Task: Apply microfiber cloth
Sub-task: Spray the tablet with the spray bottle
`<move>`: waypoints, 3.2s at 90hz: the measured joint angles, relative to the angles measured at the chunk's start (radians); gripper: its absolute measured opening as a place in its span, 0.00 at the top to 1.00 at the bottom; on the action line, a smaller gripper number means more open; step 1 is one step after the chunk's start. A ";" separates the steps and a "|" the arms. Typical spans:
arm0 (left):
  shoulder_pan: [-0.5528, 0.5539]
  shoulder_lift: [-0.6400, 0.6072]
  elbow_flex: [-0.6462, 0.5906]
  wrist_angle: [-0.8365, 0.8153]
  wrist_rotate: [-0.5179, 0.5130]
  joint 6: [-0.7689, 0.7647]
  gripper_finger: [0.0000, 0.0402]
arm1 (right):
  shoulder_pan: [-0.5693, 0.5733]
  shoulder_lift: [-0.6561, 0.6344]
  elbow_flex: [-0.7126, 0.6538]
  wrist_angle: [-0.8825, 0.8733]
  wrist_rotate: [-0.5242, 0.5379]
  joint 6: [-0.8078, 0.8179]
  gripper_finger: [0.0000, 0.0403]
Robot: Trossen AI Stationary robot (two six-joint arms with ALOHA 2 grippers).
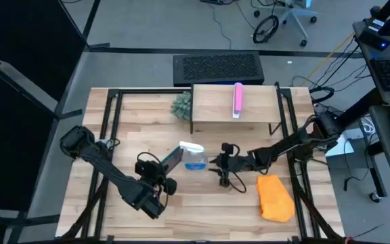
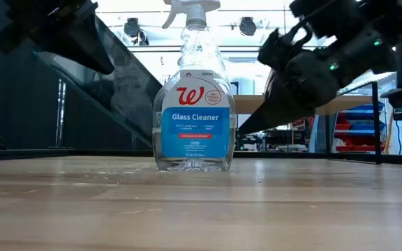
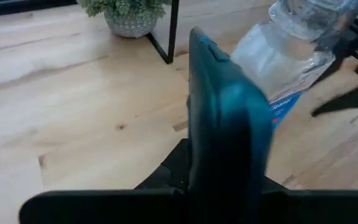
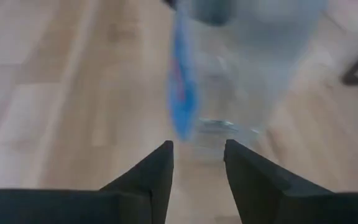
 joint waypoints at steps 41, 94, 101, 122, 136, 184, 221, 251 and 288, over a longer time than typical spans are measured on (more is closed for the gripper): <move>-0.036 -0.034 0.004 -0.141 0.159 0.090 0.98 | -0.086 -0.094 0.002 -0.247 0.127 -0.190 0.68; -0.115 -0.061 0.005 0.207 0.212 0.373 0.98 | -0.194 0.006 0.001 -0.015 -0.027 -0.213 0.68; -0.102 -0.061 0.005 0.169 0.211 0.373 0.98 | -0.168 0.014 0.001 -0.012 -0.026 -0.206 0.68; -0.069 -0.061 0.005 0.157 0.216 0.398 0.98 | -0.099 0.016 0.001 -0.013 -0.030 -0.181 0.68; -0.065 -0.061 0.005 0.153 0.234 0.400 0.98 | -0.061 0.016 0.001 -0.013 -0.030 -0.173 0.68; -0.067 -0.061 0.005 0.149 0.260 0.400 0.98 | -0.043 0.016 0.001 -0.005 -0.030 -0.153 0.68; -0.091 -0.065 0.005 0.125 0.264 0.389 0.98 | -0.063 -0.090 0.000 -0.152 -0.079 -0.064 0.54; -0.102 -0.113 0.005 0.106 0.270 0.390 0.98 | -0.128 -0.365 0.000 -0.350 -0.079 -0.085 0.23; -0.104 -0.116 0.005 0.098 0.262 0.390 0.98 | -0.177 -0.299 0.000 -0.430 -0.076 -0.123 0.22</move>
